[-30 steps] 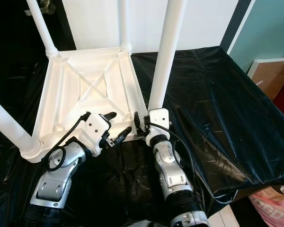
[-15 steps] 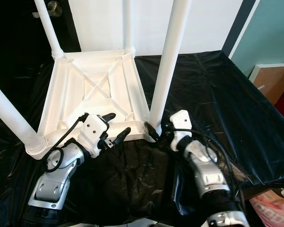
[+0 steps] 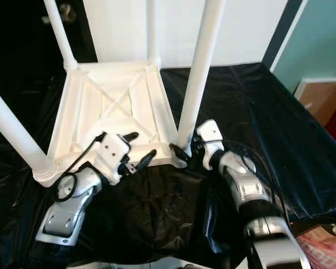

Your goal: Building children table

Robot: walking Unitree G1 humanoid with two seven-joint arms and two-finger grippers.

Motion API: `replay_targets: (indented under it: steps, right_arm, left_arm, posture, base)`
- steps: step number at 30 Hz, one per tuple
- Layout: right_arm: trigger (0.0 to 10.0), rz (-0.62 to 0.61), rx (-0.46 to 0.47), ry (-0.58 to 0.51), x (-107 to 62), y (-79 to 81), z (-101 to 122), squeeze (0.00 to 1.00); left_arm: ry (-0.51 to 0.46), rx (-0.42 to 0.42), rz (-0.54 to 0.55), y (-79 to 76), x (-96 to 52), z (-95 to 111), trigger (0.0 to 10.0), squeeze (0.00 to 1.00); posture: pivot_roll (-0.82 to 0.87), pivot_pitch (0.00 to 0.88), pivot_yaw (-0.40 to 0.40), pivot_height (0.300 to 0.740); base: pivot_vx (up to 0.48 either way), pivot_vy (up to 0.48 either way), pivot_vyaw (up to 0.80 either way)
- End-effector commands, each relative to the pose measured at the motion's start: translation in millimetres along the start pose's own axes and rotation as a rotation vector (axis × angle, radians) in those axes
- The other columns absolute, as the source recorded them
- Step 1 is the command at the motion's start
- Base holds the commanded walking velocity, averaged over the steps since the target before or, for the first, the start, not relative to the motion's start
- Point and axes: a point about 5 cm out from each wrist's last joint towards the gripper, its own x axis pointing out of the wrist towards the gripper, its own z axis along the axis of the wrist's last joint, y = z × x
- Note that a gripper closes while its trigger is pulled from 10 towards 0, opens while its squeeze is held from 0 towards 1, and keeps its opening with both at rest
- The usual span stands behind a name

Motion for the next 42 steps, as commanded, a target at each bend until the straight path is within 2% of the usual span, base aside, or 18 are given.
replay_targets:
  steps: [1,2,7,13,14,16,18,23,24,27,28,29,30,38,39,40,41,42]
  right_arm:
    - [0.3,0.025,0.016,0.056,0.0,3.2,-12,0.00]
    - [0.0,0.022,0.029,0.062,-0.3,3.1,-14,0.00]
    - [0.0,0.009,0.047,0.077,-4.5,6.3,-20,0.00]
    - [0.0,-0.089,0.086,0.088,-12.6,15.4,-32,0.00]
    - [0.0,-0.146,0.091,0.100,-11.9,16.6,-35,0.00]
    - [0.0,-0.146,0.091,0.100,-11.9,16.6,-35,0.00]
    - [0.0,-0.298,0.142,0.095,-8.8,24.8,-38,0.00]
    - [0.0,-0.377,0.174,0.092,-6.3,30.0,-40,0.00]
    - [0.0,-0.444,0.200,0.088,-3.4,37.3,-40,0.00]
    - [0.0,-0.496,0.231,0.087,0.7,46.2,-41,0.00]
    - [0.0,-0.574,0.255,0.095,6.5,56.0,-41,0.00]
    - [0.0,-0.574,0.255,0.095,6.5,56.0,-41,0.00]
    - [0.0,-0.624,0.287,0.098,12.0,64.7,-40,0.00]
    - [0.0,-0.637,0.279,0.071,18.8,69.6,-32,0.00]
    - [2.9,-0.620,0.272,0.051,19.2,68.3,-29,0.00]
    - [2.9,-0.620,0.272,0.051,19.2,68.3,-29,0.00]
    - [10.0,-0.597,0.241,0.027,18.7,65.3,-25,0.00]
    - [10.0,-0.597,0.241,0.027,18.7,65.3,-25,0.00]
  left_arm:
    - [0.011,-0.004,-0.014,-2.1,0.7,-4,10.0,0.00]
    - [0.022,-0.003,-0.025,-2.9,0.0,-6,10.0,0.00]
    - [0.040,-0.009,-0.029,-3.3,-3.7,-9,10.0,0.00]
    - [0.056,-0.009,-0.033,-6.0,-6.3,-12,10.0,0.00]
    - [0.057,-0.009,-0.033,-6.2,-6.4,-12,10.0,0.00]
    - [0.057,-0.009,-0.033,-6.2,-6.4,-12,10.0,0.00]
    - [0.062,-0.012,-0.035,-7.5,-7.8,-14,10.0,0.00]
    - [0.064,-0.013,-0.036,-8.0,-8.1,-14,10.0,0.00]
    - [0.065,-0.014,-0.038,-8.5,-8.0,-15,10.0,0.00]
    - [0.065,-0.014,-0.039,-8.8,-7.5,-15,10.0,0.00]
    - [0.064,-0.014,-0.040,-9.9,-6.3,-16,10.0,0.00]
    - [0.064,-0.014,-0.040,-9.9,-6.3,-16,10.0,0.00]
    - [0.061,-0.015,-0.040,-11.0,-4.7,-15,10.0,0.00]
    - [0.055,-0.014,-0.030,-11.3,-2.1,-15,10.0,0.00]
    - [0.050,-0.007,-0.021,-10.6,-1.2,-14,10.0,0.00]
    - [0.050,-0.007,-0.021,-10.6,-1.2,-14,10.0,0.00]
    - [0.047,0.002,-0.001,-6.8,-0.8,-14,10.0,0.00]
    - [0.047,0.002,-0.001,-6.8,-0.8,-14,10.0,0.00]
  posture:
    - [0.05,0.000,-0.058,0.740]
    - [0.05,0.000,-0.057,0.740]
    - [0.05,0.000,-0.049,0.740]
    - [0.05,0.004,-0.045,0.740]
    - [0.05,0.005,-0.045,0.740]
    - [0.05,0.005,-0.045,0.740]
    - [0.04,0.015,-0.042,0.740]
    - [0.04,0.017,-0.040,0.740]
    - [0.03,0.021,-0.038,0.740]
    - [0.03,0.026,-0.037,0.740]
    - [0.02,0.026,-0.037,0.740]
    - [0.02,0.026,-0.037,0.740]
    - [0.02,0.031,-0.037,0.740]
    - [0.01,0.035,-0.031,0.740]
    - [0.01,0.036,-0.029,0.740]
    - [0.01,0.036,-0.029,0.740]
    - [0.01,0.034,-0.027,0.740]
    - [0.01,0.034,-0.027,0.740]
  base:
    - [0.000,0.000,0.00]
    - [0.000,0.000,0.00]
    - [0.000,0.000,0.00]
    - [0.000,0.000,0.00]
    - [0.000,0.000,0.00]
    - [0.000,0.000,0.00]
    - [0.000,0.000,0.00]
    - [0.000,0.000,0.00]
    - [0.000,0.000,0.00]
    - [0.000,0.000,0.00]
    - [0.000,0.000,0.00]
    - [0.000,0.000,0.00]
    - [0.000,0.000,0.00]
    - [0.000,0.000,0.00]
    - [0.000,0.000,0.00]
    - [0.000,0.000,0.00]
    - [0.000,0.000,0.00]
    - [0.000,0.000,0.00]
